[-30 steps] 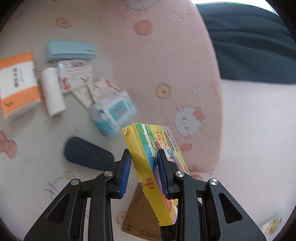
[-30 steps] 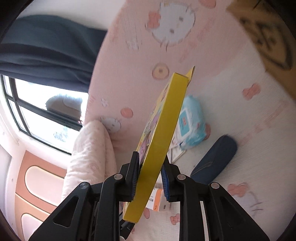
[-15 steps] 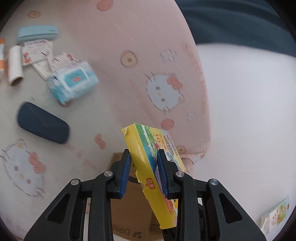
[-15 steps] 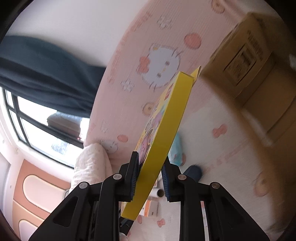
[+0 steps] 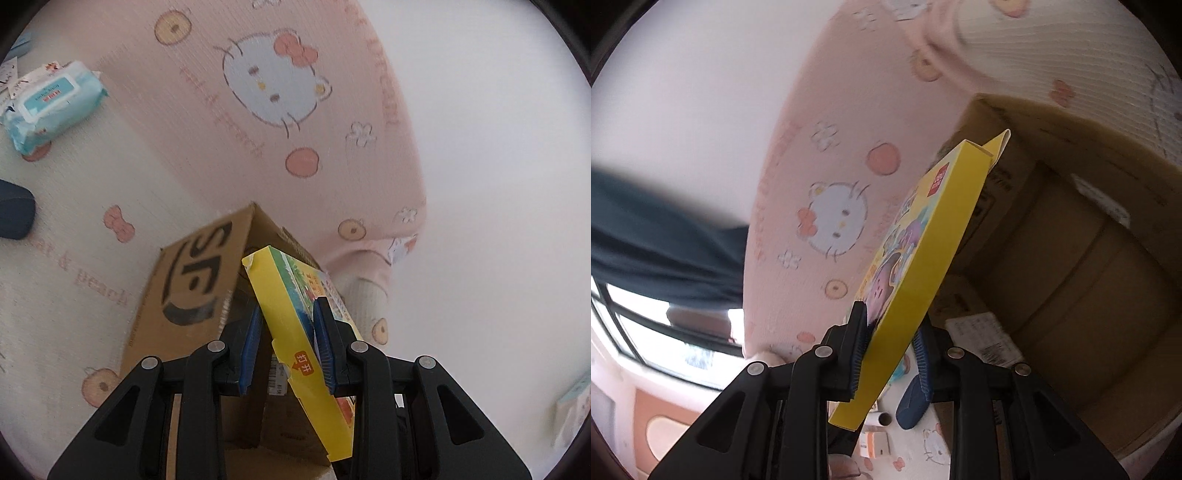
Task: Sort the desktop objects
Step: 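Lower the crayon box into the SF box and open the right gripper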
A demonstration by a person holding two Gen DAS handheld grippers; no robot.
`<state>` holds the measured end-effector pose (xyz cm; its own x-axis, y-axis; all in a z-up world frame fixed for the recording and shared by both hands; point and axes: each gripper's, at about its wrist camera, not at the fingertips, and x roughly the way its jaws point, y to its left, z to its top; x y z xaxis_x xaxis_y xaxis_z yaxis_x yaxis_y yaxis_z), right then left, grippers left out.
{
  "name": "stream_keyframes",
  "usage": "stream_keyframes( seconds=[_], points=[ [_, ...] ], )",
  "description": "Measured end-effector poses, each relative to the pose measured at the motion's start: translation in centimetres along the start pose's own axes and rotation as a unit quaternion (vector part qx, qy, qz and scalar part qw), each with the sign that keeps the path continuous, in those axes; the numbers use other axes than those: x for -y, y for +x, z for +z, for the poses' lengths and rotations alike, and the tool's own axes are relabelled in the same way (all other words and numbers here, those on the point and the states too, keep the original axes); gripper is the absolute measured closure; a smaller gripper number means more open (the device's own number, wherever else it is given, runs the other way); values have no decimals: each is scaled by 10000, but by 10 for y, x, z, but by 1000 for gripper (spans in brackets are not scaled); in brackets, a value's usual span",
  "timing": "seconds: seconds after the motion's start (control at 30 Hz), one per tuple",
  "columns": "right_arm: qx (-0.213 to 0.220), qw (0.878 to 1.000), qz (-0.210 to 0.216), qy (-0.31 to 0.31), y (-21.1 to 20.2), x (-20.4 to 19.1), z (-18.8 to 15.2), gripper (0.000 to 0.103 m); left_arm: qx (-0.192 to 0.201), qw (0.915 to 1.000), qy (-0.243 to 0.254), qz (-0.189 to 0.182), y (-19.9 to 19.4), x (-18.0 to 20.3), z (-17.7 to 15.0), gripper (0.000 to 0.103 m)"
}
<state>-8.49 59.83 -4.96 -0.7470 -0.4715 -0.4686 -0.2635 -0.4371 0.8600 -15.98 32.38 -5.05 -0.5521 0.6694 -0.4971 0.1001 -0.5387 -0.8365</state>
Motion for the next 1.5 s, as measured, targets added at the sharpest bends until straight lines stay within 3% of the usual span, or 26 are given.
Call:
stream_keyframes(
  seconds=[0.43, 0.53, 0.73, 1.0, 1.3, 1.4, 1.43, 1.5],
  points=[
    [34, 9974, -250, 677, 9, 38, 30, 81, -488, 9960, 393, 642, 71, 16, -6, 69],
    [-56, 9974, -326, 638, 18, 37, 31, 81, -509, 9950, 359, 778, 81, 12, -2, 69],
    [-113, 9961, -311, 823, 30, 45, 33, 81, -510, 9895, 749, 1127, 95, 17, 10, 67],
    [-50, 9966, -295, 766, 31, 47, 29, 81, -919, 9846, 886, 1196, 96, 18, 17, 61],
    [-17, 9966, -313, 762, 26, 47, 27, 83, -962, 9841, 795, 1261, 72, 23, 18, 61],
    [22, 9956, -571, 747, 30, 50, 27, 84, -792, 9833, 979, 1315, 56, 33, 24, 53],
    [9, 9953, -586, 766, 35, 53, 26, 84, -823, 9829, 1056, 1266, 55, 37, 25, 46],
    [-6, 9948, -619, 808, 44, 57, 24, 84, -952, 9805, 1176, 1258, 58, 41, 26, 45]
  ],
)
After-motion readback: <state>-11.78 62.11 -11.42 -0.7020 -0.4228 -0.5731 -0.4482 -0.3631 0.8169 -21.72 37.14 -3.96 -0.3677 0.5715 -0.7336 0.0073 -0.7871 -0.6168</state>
